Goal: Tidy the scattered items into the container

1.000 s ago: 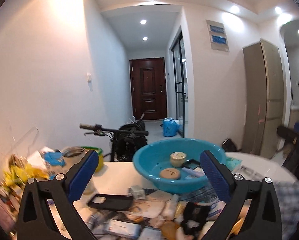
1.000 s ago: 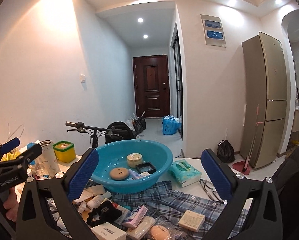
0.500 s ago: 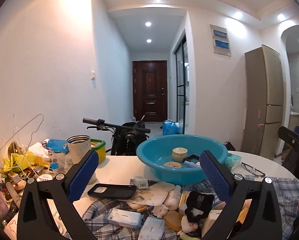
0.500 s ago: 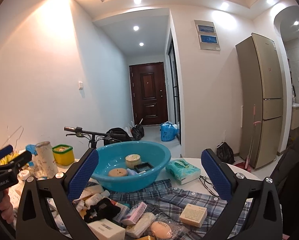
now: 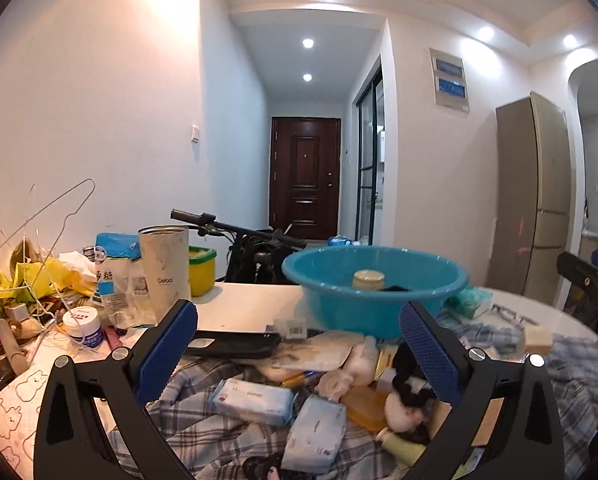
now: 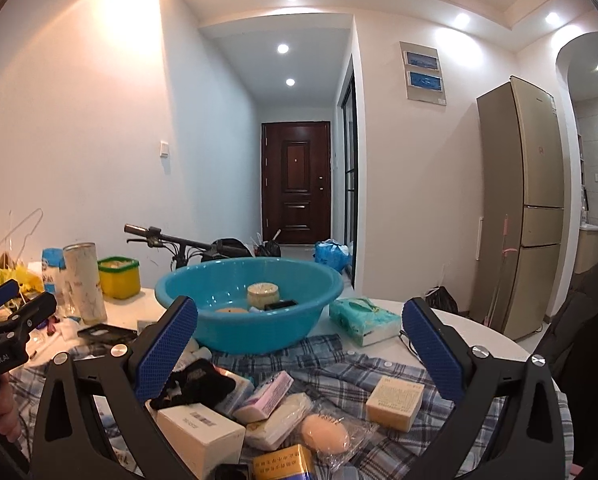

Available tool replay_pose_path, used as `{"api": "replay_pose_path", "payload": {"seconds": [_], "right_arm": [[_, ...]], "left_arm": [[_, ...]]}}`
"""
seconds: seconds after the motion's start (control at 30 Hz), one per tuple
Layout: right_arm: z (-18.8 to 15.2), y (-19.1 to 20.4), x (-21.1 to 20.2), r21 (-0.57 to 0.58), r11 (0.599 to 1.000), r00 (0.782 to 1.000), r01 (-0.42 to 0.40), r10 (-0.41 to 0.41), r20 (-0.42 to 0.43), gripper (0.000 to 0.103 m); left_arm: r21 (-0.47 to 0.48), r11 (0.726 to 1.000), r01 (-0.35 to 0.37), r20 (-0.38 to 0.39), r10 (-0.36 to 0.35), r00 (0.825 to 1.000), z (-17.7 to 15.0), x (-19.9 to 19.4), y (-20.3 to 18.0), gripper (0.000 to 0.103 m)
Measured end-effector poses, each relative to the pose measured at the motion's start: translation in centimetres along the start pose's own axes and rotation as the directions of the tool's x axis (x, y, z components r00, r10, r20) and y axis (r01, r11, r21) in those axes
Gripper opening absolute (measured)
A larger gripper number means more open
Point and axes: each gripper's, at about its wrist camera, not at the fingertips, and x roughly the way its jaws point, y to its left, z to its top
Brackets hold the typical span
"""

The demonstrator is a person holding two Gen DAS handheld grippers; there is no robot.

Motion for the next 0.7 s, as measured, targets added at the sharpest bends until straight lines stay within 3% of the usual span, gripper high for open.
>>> {"api": "replay_pose_path", "payload": {"seconds": [0.13, 0.33, 0.7], "right_arm": [[-1.2, 0.2, 0.1, 0.003, 1.000, 1.000, -0.003, 0.003, -0.018, 0.102], [-2.8, -0.1, -0.1, 0.014, 1.000, 0.999, -0.005, 0.006, -0.042, 0.102], [-3.5, -0.4, -0.4, 0.042, 0.999, 0.999, 0.005, -0.003, -0.050, 0.102]], "left_arm": [[0.023, 1.000, -0.004, -0.001, 0.004, 1.000, -0.7, -0.4, -0.4, 0.102], [-0.015, 1.000, 0.003, -0.028, -0.003, 1.000, -1.4, -1.4, 0.4, 0.102], [-0.010, 1.000, -0.028, -0.031, 0.028, 0.999, -3.2, -1.7, 0.5, 0.102]]}}
